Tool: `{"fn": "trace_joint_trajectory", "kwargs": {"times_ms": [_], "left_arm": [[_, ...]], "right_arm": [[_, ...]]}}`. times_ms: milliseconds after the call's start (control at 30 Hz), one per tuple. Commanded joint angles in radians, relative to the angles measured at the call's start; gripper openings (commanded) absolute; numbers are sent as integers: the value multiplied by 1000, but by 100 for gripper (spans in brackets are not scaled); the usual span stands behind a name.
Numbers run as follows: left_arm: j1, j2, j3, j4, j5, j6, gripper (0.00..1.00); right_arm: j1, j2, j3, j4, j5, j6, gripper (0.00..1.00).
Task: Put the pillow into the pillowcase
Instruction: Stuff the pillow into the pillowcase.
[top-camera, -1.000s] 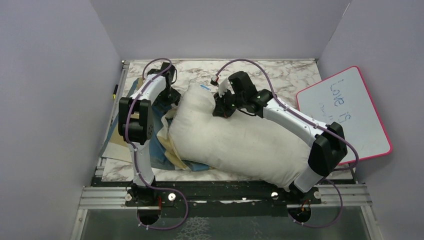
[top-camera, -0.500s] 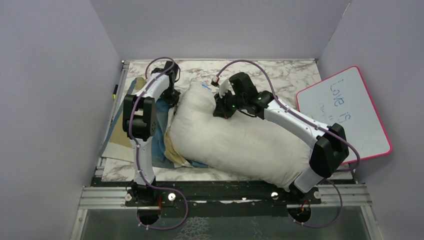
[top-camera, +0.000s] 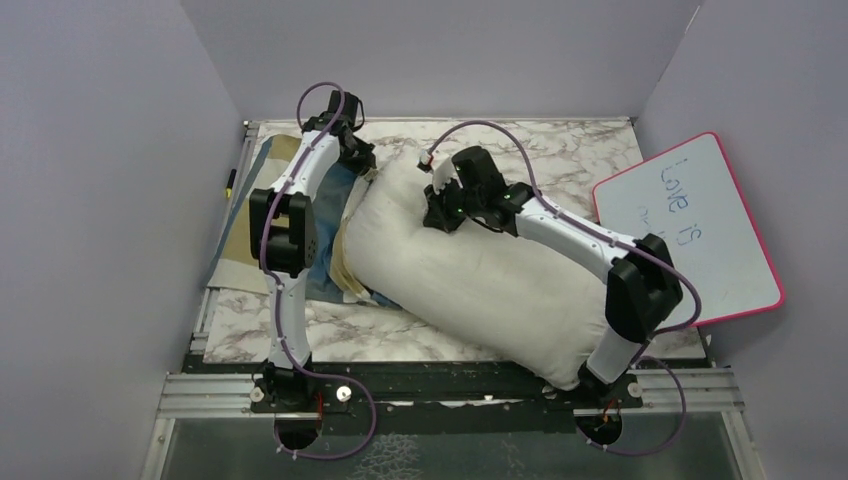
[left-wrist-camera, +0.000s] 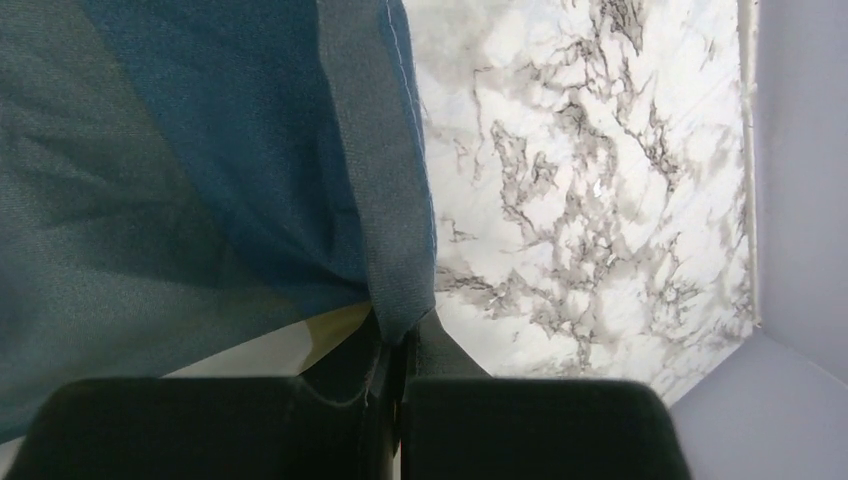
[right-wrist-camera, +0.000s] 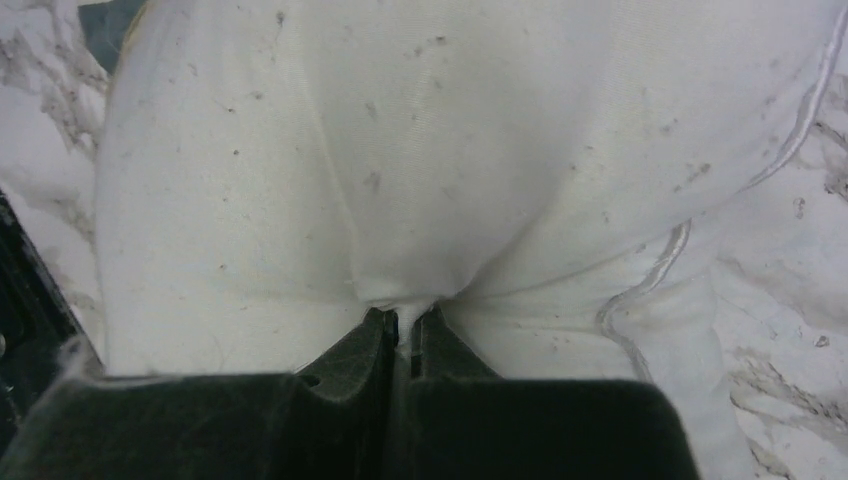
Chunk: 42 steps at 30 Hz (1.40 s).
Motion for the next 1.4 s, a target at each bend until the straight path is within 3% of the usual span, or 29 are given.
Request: {"fn": "trace_joint_trajectory", "kwargs": {"times_ms": [0, 167, 267, 300, 433, 633, 867, 1000, 1200, 1367], "left_arm": [[25, 40, 62, 310, 76, -72, 0], [28, 48, 92, 356, 148, -89, 0], [30, 33, 78, 356, 155, -87, 0], [30, 25, 67, 357, 153, -89, 0], [31, 7, 26, 358, 160, -94, 0], [29, -1, 10, 359, 180, -95, 0], [28, -15, 5, 361, 196, -100, 0], [39, -18, 40, 351, 216, -23, 2], [63, -97, 103, 146, 106, 250, 44], [63, -242, 3, 21, -20, 446, 49]], "right_arm": [[19, 154, -28, -90, -72, -3, 0], [19, 169, -47, -74, -12, 59, 1], [-3, 142, 48, -112, 30, 149, 40], [-18, 136, 91, -130, 34, 193, 47], [-76, 109, 221, -126, 72, 387, 70], [-107, 123, 326, 40, 228, 528, 87], [-122, 380, 616, -16, 259, 553, 92], [-123, 458, 652, -94, 230, 533, 88], [-126, 399, 463, -28, 201, 497, 77], [-127, 378, 404, -16, 142, 494, 75]]}}
